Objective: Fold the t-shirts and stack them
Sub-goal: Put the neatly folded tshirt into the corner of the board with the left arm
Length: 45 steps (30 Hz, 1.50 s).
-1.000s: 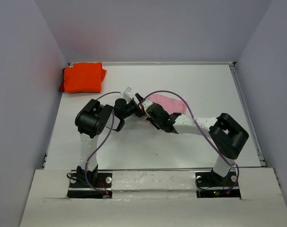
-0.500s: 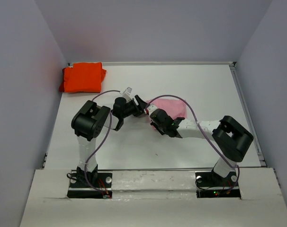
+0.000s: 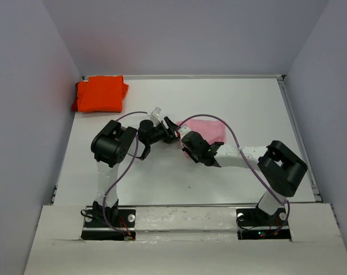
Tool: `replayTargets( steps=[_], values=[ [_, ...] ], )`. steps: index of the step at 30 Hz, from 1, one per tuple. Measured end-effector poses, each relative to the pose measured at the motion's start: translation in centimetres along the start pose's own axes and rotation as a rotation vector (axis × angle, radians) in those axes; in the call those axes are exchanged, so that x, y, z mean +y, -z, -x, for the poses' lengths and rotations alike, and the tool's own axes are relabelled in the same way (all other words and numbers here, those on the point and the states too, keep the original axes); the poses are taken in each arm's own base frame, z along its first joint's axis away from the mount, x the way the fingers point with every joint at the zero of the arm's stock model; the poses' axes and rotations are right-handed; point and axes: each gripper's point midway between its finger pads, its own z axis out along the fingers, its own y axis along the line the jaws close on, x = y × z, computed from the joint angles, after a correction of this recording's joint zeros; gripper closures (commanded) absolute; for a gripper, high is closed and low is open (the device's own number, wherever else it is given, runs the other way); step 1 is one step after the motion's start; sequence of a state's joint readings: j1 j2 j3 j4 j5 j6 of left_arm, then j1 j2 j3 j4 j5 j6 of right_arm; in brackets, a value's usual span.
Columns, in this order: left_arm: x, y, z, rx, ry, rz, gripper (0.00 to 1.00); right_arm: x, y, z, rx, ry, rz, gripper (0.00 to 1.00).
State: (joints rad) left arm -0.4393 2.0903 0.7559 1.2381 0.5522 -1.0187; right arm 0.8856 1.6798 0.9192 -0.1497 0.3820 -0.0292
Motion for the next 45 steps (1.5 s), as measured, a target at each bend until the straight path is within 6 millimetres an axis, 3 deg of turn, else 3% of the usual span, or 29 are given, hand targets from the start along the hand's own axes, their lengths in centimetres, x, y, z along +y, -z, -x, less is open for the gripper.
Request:
replayTargets(
  steps=[2, 9, 20, 45],
  values=[
    [-0.2, -0.1, -0.2, 0.006, -0.004, -0.007, 0.19, 0.0, 0.0, 0.0, 0.0, 0.0, 0.0, 1.0],
    [-0.7, -0.1, -0.3, 0.02, -0.012, -0.03, 0.18, -0.2, 0.2, 0.6, -0.001, 0.008, -0.003, 1.0],
    [-0.6, 0.2, -1.0, 0.061, -0.052, -0.012, 0.18, -1.2, 1.2, 4.2, -0.057, 0.026, -0.029, 1.0],
    [-0.2, 2.3, -2.3, 0.169, -0.139, 0.12, 0.15, -2.8, 2.9, 6.0, -0.085, 0.07, -0.071, 1.0]
  ],
)
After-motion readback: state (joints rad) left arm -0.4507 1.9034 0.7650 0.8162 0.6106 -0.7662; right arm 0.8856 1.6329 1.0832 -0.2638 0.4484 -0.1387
